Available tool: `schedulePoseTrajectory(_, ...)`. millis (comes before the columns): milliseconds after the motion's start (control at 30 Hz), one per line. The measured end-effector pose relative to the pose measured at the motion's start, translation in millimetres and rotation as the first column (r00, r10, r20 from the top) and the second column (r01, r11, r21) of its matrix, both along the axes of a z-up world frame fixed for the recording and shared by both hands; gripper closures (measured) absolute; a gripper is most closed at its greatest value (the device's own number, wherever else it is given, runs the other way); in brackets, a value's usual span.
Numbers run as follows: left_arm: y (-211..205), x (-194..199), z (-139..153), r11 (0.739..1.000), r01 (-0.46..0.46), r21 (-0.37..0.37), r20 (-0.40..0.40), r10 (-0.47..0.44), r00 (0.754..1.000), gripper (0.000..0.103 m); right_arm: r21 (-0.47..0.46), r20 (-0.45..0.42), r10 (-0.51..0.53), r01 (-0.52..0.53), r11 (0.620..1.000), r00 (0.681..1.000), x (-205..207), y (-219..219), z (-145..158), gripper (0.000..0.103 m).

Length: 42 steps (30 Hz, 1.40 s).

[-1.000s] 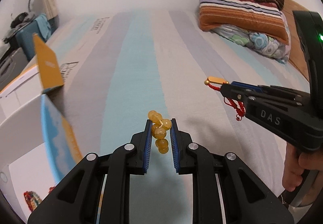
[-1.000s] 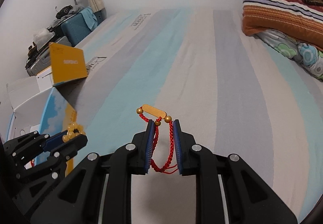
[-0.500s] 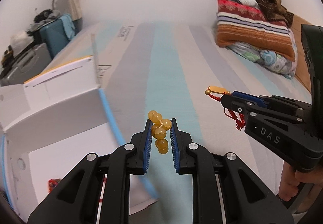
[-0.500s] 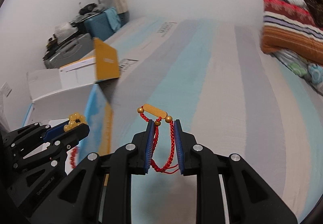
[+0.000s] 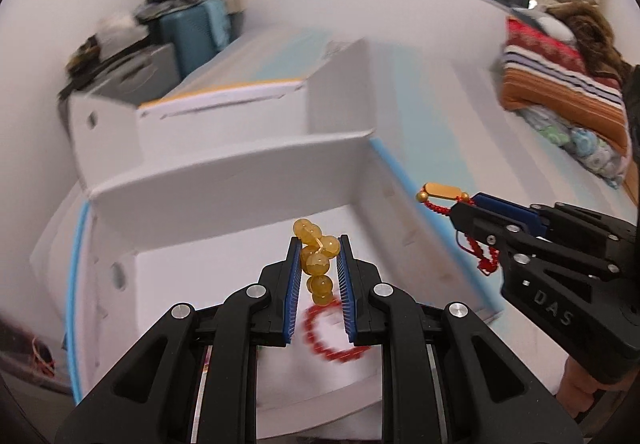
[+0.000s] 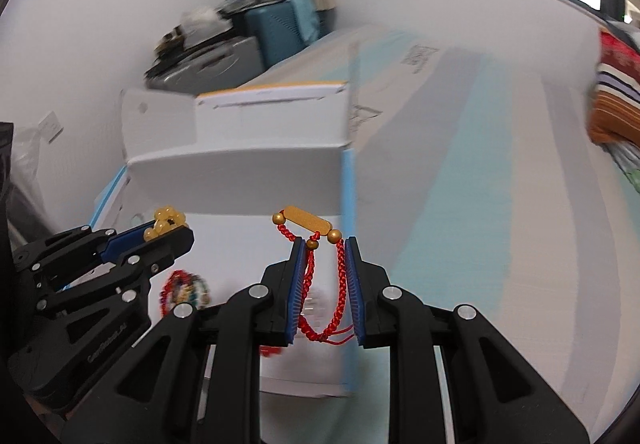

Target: Organize jewelry

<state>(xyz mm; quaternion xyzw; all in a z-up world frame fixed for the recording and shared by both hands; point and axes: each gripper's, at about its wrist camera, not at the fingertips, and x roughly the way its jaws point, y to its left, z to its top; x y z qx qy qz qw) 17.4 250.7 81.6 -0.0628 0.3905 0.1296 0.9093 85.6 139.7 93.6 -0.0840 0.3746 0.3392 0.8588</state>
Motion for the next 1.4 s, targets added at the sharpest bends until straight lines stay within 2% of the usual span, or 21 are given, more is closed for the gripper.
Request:
schedulePoseTrajectory(133, 34, -14, -19, 0.998, -0.056, -0.011, -0.048, 0.055, 0.997, 0.086, -0.038, -0.03, 0.036, -0.037, 0.999, 0.999, -10, 33, -20, 0.083)
schedulePoseTrajectory(300, 71, -25, -49, 0.99, -0.14, -0.017, -0.135, 0.137, 0.981, 0.086, -0.1, -0.088, 0.027, -0.036, 0.994, 0.996, -12, 58, -47, 0.083)
schedulePoseTrajectory(433, 87, -32, -63, 0.985, -0.17, -0.035, -0.171, 0.162, 0.972, 0.086, -0.143, -0.122, 0.018, -0.035, 0.989, 0.992, -9, 70, -63, 0.081)
schedulePoseTrajectory(533, 88, -34, -63, 0.985, -0.165, -0.043, -0.174, 0.155, 0.972, 0.085, -0.157, -0.133, 0.008, -0.029, 0.987, 0.991, -8, 73, -70, 0.078)
schedulePoseTrajectory(600, 86, -32, -62, 0.986, -0.165, -0.039, -0.177, 0.155, 0.972, 0.083, -0.162, -0.141, 0.004, -0.027, 0.986, 0.99, -7, 73, -73, 0.073)
schedulePoseTrajectory(667, 84, -32, -61, 0.986, -0.164, -0.037, -0.178, 0.156, 0.972, 0.082, -0.162, -0.142, 0.001, -0.024, 0.986, 0.99, -6, 73, -75, 0.063)
schedulePoseTrajectory(700, 83, -32, -60, 0.985, -0.167, -0.033, -0.174, 0.159, 0.972, 0.082, -0.16, -0.142, 0.001, -0.024, 0.987, 0.99, -6, 73, -75, 0.061)
schedulePoseTrajectory(767, 83, -32, -58, 0.985, -0.169, -0.032, -0.173, 0.161, 0.972, 0.082, -0.151, -0.138, 0.001, -0.022, 0.988, 0.99, -7, 76, -75, 0.05)
schedulePoseTrajectory(800, 82, -32, -58, 0.985, -0.168, -0.028, -0.172, 0.161, 0.972, 0.08, -0.139, -0.126, 0.001, -0.019, 0.99, 0.992, -8, 74, -72, 0.046)
schedulePoseTrajectory(867, 81, -35, -56, 0.984, -0.178, -0.027, -0.161, 0.171, 0.972, 0.068, -0.117, -0.105, -0.002, -0.01, 0.993, 0.994, -11, 68, -66, 0.037)
schedulePoseTrajectory(933, 78, -41, -50, 0.982, -0.188, -0.03, -0.129, 0.183, 0.975, 0.05, -0.086, -0.098, 0.005, -0.014, 0.996, 0.995, -13, 61, -60, 0.031)
schedulePoseTrajectory(967, 76, -45, -46, 0.981, -0.19, -0.03, -0.113, 0.185, 0.976, 0.047, -0.073, -0.08, 0.0, -0.006, 0.997, 0.997, -16, 56, -55, 0.024)
schedulePoseTrajectory(1033, 70, -56, -36, 0.98, -0.198, -0.026, -0.066, 0.196, 0.978, 0.027, -0.055, -0.039, -0.01, 0.008, 0.998, 0.999, -23, 46, -46, 0.019)
schedulePoseTrajectory(1133, 61, -76, -22, 0.976, -0.216, -0.013, 0.013, 0.216, 0.976, 0.01, -0.021, 0.003, -0.019, 0.019, 1.0, 1.0, -34, 30, -35, 0.016)
schedulePoseTrajectory(1233, 50, -95, -10, 0.974, -0.226, 0.004, 0.069, 0.225, 0.972, 0.006, 0.014, 0.047, -0.038, 0.037, 0.999, 0.998, -46, 14, -25, 0.009)
schedulePoseTrajectory(1400, 37, -114, -3, 0.976, -0.219, 0.008, 0.088, 0.218, 0.972, 0.006, 0.032, 0.137, -0.063, 0.059, 0.998, 0.989, -74, -4, -12, 0.008)
